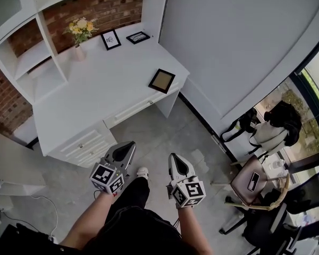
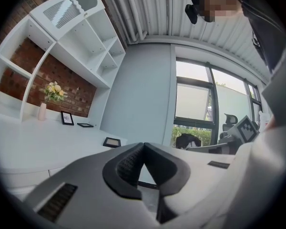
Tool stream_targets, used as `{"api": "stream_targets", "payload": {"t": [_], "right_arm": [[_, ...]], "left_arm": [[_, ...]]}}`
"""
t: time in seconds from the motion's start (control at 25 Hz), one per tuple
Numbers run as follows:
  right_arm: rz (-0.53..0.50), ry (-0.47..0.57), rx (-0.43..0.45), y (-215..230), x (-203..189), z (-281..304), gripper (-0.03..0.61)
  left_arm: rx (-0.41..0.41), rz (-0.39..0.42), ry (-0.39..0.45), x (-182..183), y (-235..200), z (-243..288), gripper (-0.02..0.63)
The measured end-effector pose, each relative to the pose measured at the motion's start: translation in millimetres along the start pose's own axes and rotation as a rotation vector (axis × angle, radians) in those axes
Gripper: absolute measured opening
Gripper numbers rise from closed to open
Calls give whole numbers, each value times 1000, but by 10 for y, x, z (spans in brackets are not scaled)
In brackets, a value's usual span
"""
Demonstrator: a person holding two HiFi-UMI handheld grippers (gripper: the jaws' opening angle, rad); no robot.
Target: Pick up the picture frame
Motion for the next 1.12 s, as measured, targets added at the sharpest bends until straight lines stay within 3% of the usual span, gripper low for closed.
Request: {"api": "stream_targets", "payload": {"t": [1.12], "right_arm": [[-26, -78, 57, 965, 459, 1582, 3]], "left_arm": [[-45, -38, -49, 172, -839, 1765, 3]]}}
Point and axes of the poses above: the fingertips, and each gripper's own axes: z forward along the fingers, y to its right, x out of its top, the point moved 7 cm from there along -z, backward along the fingers, and after that the axes turned 5 degrees about -x, right-handed, at the moved point
